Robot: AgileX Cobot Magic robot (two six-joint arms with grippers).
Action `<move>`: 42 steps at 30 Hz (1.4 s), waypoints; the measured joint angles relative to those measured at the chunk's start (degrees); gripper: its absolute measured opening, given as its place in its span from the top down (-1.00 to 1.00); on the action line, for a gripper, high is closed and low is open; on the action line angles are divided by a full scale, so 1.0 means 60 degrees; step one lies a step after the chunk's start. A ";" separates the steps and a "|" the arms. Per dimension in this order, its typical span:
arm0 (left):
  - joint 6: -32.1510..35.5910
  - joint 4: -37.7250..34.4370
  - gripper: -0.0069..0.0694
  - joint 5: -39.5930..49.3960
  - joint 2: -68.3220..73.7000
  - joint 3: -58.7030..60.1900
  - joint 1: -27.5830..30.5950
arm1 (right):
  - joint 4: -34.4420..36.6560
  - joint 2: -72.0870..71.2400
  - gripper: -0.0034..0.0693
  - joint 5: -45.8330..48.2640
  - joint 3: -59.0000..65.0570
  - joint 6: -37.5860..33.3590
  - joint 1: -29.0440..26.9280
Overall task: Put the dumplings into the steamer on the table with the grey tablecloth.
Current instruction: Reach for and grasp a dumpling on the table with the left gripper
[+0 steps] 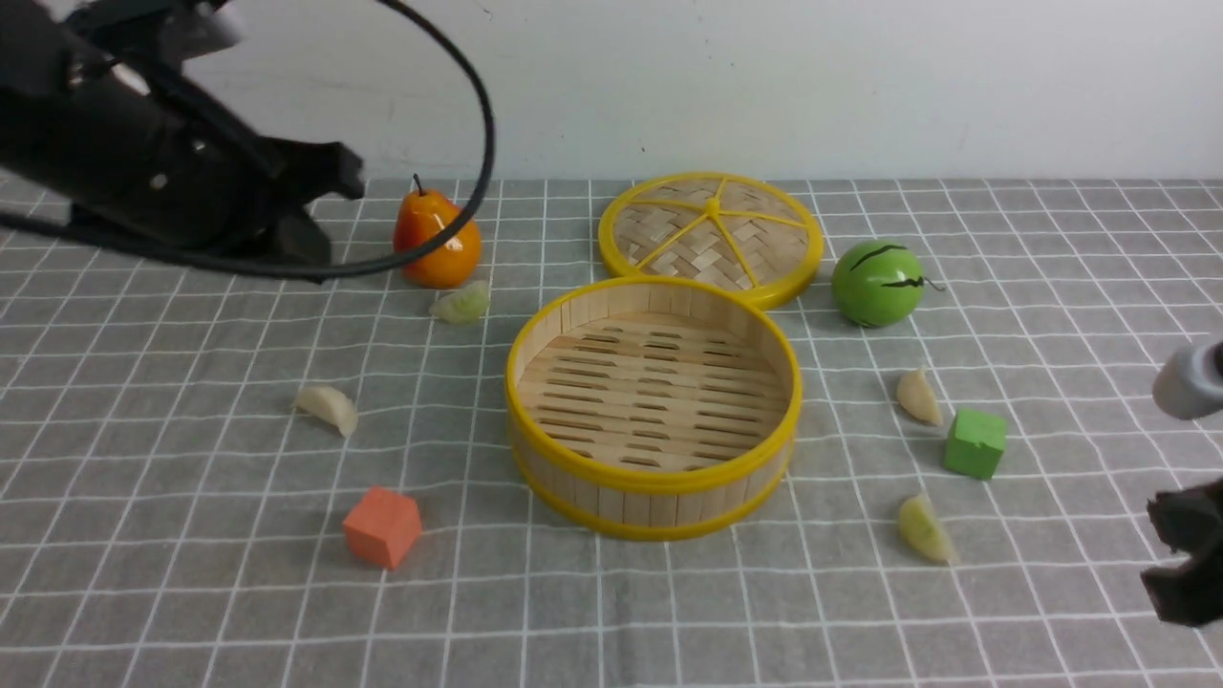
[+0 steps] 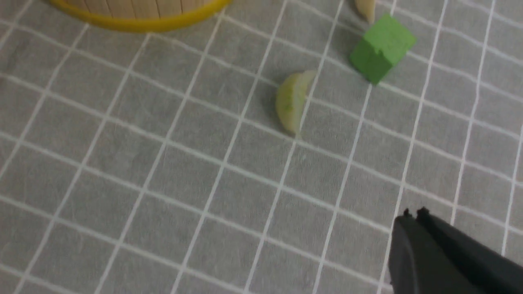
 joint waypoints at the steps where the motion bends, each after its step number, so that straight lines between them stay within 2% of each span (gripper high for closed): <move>1: 0.0381 -0.0110 0.83 0.0073 0.0473 -0.0557 -0.0003 | 0.0000 0.0065 0.96 -0.0470 0.0108 0.0000 0.0000; 4: 0.0959 -0.0179 0.70 0.0428 0.1725 -0.1771 -0.0011 | 0.0056 0.0217 0.96 -0.1098 0.0385 0.0099 0.0000; 11: 0.2270 0.0921 -0.08 0.1086 0.4846 -0.5153 -0.0582 | 0.0317 0.0329 0.95 -0.1708 0.0681 0.0246 0.0000; 15: 0.2425 0.1851 -0.31 0.0720 0.6473 -0.6535 -0.0901 | 0.0317 0.0329 0.95 -0.1757 0.0681 0.0258 0.0000; 21: 0.1358 0.2434 -0.35 -0.0385 0.8134 -0.7560 -0.0969 | 0.0297 0.0329 0.95 -0.1817 0.0681 0.0258 0.0000; 33: -0.1018 0.3551 -0.34 -0.1560 0.8519 -0.7660 -0.0960 | 0.0277 0.0537 0.94 -0.1929 0.0681 0.0260 0.0000; 38: -0.1120 0.3897 -0.34 -0.1324 0.8666 -0.7679 -0.0960 | 0.0379 0.0730 0.94 -0.1928 0.0681 0.0267 0.0000; 42: -0.1120 0.3976 -0.26 -0.1266 0.8900 -0.7679 -0.0960 | 0.0490 0.0754 0.93 -0.1943 0.0681 0.0278 0.0000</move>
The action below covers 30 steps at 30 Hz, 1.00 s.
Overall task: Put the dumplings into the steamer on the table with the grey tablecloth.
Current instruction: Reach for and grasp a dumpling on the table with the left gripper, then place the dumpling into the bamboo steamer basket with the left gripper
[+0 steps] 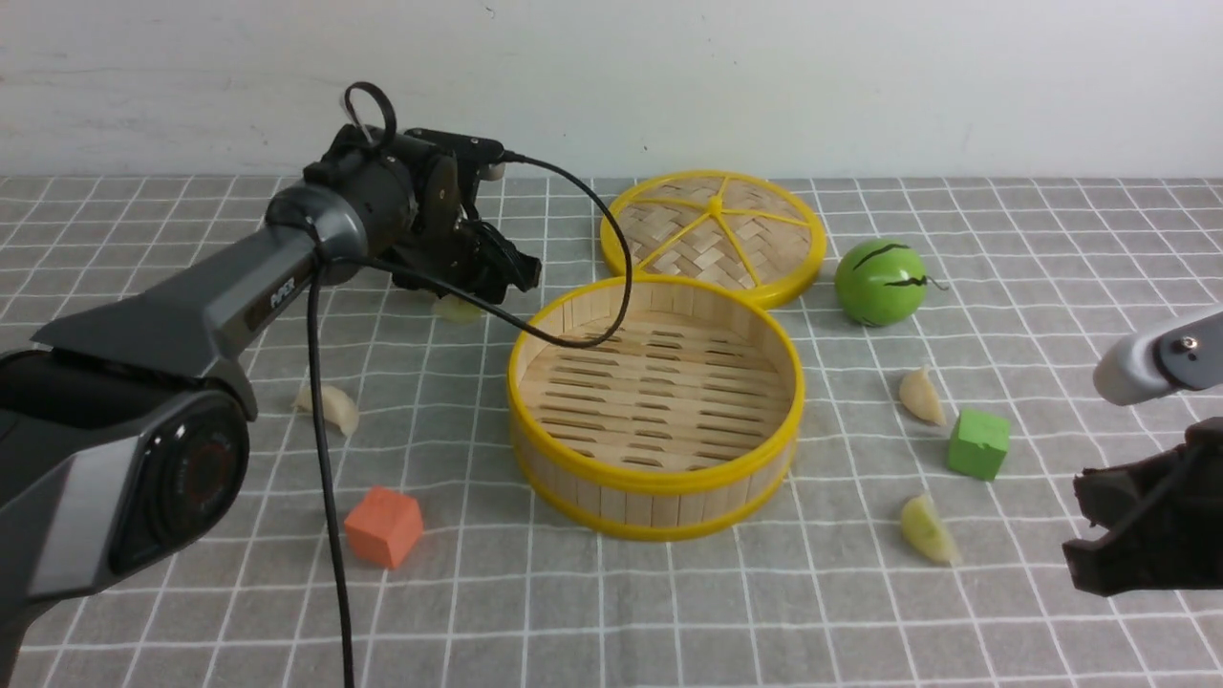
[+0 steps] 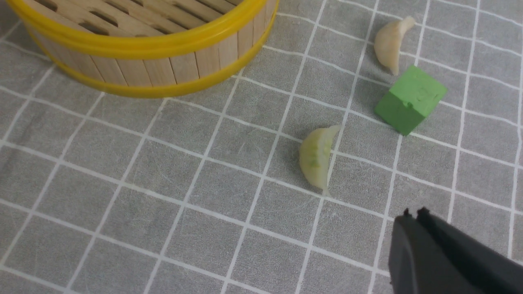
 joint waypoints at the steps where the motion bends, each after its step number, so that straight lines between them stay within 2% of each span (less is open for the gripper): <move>1: 0.0000 0.0014 -0.20 0.0000 0.0042 0.0000 0.0000 | 0.0008 0.0000 0.93 0.0000 0.0000 0.0000 0.0000; 6: 0.0000 0.0022 0.27 0.0102 0.0169 0.0000 0.0000 | 0.0077 0.0000 0.92 -0.0011 0.0000 0.0000 0.0000; 7: -0.0010 0.0032 0.30 0.0170 0.0169 0.0000 0.0000 | 0.0077 0.0000 0.92 -0.0011 0.0000 0.0000 0.0000; 11: -0.0323 0.0006 0.28 0.0378 0.0124 -0.0010 0.0000 | 0.0192 0.0000 0.92 -0.0011 0.0000 0.0000 0.0000; 16: -0.0513 -0.0641 0.28 0.1097 -0.0625 0.0030 0.0000 | 0.0300 0.0000 0.92 -0.0011 0.0000 0.0000 0.0000; 21: -0.0210 -0.2925 0.28 0.2429 -0.2242 -0.0043 -0.0131 | 0.0329 0.0000 0.92 -0.0019 0.0000 0.0000 0.0000; 25: -0.0021 -0.4529 0.28 0.3470 -0.2417 -0.0110 -0.0614 | 0.0351 0.0000 0.91 -0.0019 0.0000 0.0000 0.0000; 28: -0.0032 -0.4653 0.28 0.3614 -0.1941 -0.0110 -0.1023 | 0.0452 0.0000 0.91 -0.0019 0.0000 0.0000 0.0000; 30: -0.0292 -0.4238 0.28 0.3402 -0.1314 -0.0080 -0.1289 | 0.0606 0.0000 0.91 -0.0019 0.0000 0.0000 0.0000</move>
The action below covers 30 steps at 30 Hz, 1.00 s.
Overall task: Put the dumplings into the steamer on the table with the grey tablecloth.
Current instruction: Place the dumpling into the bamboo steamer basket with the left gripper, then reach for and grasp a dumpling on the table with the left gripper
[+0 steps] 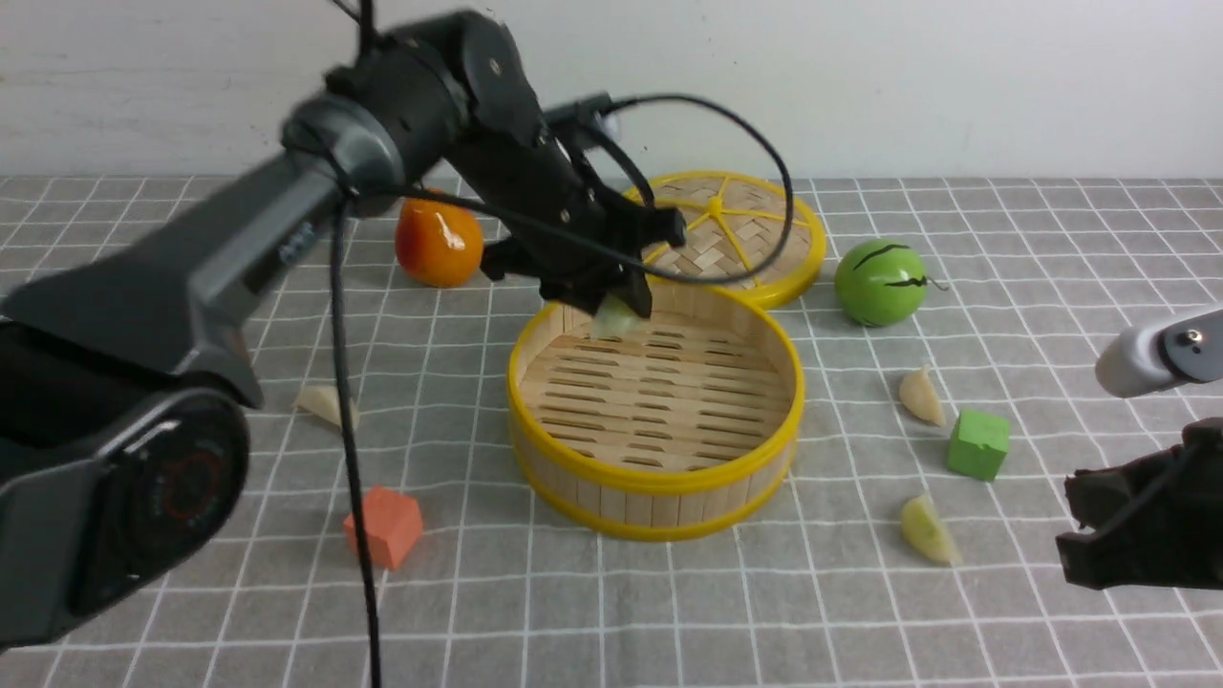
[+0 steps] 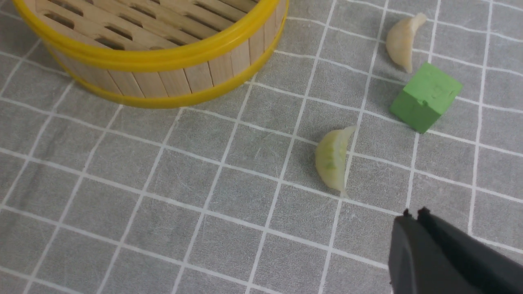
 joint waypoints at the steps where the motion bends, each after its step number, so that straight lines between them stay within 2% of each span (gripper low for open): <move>1: -0.0132 0.0228 0.28 -0.0085 0.0241 0.0000 -0.0067 | 0.0038 0.0000 0.91 0.0000 0.0000 0.0000 0.0000; 6: -0.0735 0.0754 0.23 -0.0518 0.0614 0.0025 -0.0139 | 0.0092 0.0000 0.90 0.0000 0.0000 0.0000 0.0000; 8: -0.0927 0.0862 0.10 -0.0664 0.0614 0.0025 -0.0139 | 0.0111 0.0000 0.90 -0.0010 0.0000 0.0000 0.0000; 11: -0.1096 0.0952 -0.24 -0.0757 0.0614 0.0025 -0.0139 | 0.0111 0.0000 0.90 -0.0010 0.0000 0.0000 0.0000; 12: -0.1097 0.0952 -0.26 -0.0757 0.0614 0.0025 -0.0139 | 0.0111 0.0000 0.90 -0.0010 0.0000 0.0000 0.0000; 14: -0.1197 0.0952 -0.47 -0.0597 0.0553 0.0025 -0.0139 | 0.0111 0.0000 0.90 -0.0010 0.0000 0.0000 0.0000; 17: -0.1128 0.1065 -0.52 -0.0087 0.0328 0.0034 -0.0139 | 0.0111 0.0000 0.89 -0.0010 0.0000 0.0008 0.0000; 21: -0.0794 0.1506 -0.49 0.0491 -0.0560 0.0076 -0.0139 | 0.0111 0.0000 0.89 -0.0010 0.0000 0.0008 0.0000; 24: -0.0511 0.2135 -0.42 0.0844 -0.1651 0.0076 -0.0139 | 0.0111 0.0000 0.88 0.0008 0.0000 0.0008 0.0000; 28: 0.0351 0.3678 -0.35 0.1633 -0.3271 0.0079 -0.0077 | 0.0121 0.0000 0.88 0.0147 0.0000 0.0008 0.0000; 30: 0.0233 0.4138 -0.33 0.1693 -0.4011 0.0285 0.0211 | 0.0121 0.0000 0.88 0.0271 0.0000 0.0008 0.0000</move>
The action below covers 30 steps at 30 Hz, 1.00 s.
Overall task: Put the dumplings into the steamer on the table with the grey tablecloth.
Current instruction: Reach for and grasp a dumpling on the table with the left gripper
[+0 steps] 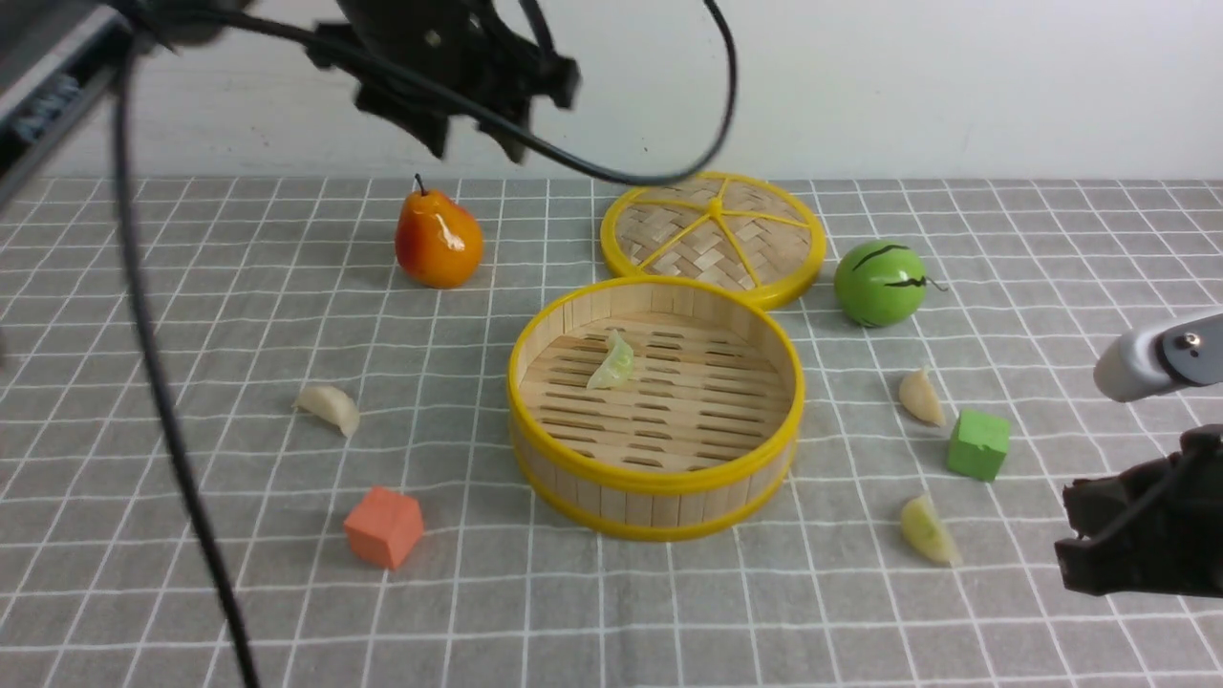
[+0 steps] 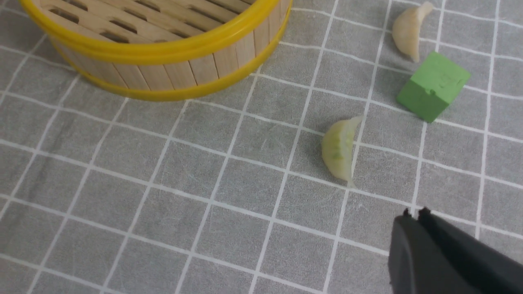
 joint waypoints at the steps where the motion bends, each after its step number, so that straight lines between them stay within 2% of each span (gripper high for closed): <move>1: -0.0166 0.0113 -0.33 0.0007 -0.0351 0.0241 0.0240 | 0.0000 0.0000 0.88 0.0073 0.0000 0.0000 0.0000; 6: -0.0705 0.0174 -0.33 0.0018 -0.1471 0.2052 0.1475 | 0.0032 0.0000 0.87 0.0043 0.0000 0.0000 0.0000; 7: -0.1039 0.0034 -0.33 -0.0084 -0.1644 0.2928 0.1893 | 0.0083 0.0000 0.87 -0.0052 0.0000 0.0000 0.0000; 10: -0.1739 -0.0518 -0.33 -0.1538 -0.1554 0.5103 0.2533 | 0.0285 0.0000 0.86 -0.0235 0.0000 0.0000 0.0000; 15: -0.2930 -0.0720 -0.33 -0.4014 -0.0802 0.7214 0.2705 | 0.0431 0.0000 0.85 -0.0274 0.0000 0.0000 0.0000; 21: -0.3873 -0.0315 -0.33 -0.5666 0.0215 0.7717 0.2705 | 0.0423 0.0000 0.84 -0.0274 0.0000 0.0000 0.0000; 26: -0.4003 -0.0200 -0.32 -0.6133 0.0688 0.7698 0.2705 | 0.0423 0.0000 0.82 -0.0274 0.0000 0.0000 0.0000; 28: -0.4003 -0.0201 -0.28 -0.6282 0.0750 0.7673 0.2705 | 0.0423 0.0000 0.82 -0.0274 0.0000 0.0000 0.0000; 30: -0.4003 -0.0227 -0.10 -0.6426 0.0807 0.7619 0.2697 | 0.0423 0.0000 0.82 -0.0274 0.0000 0.0000 0.0000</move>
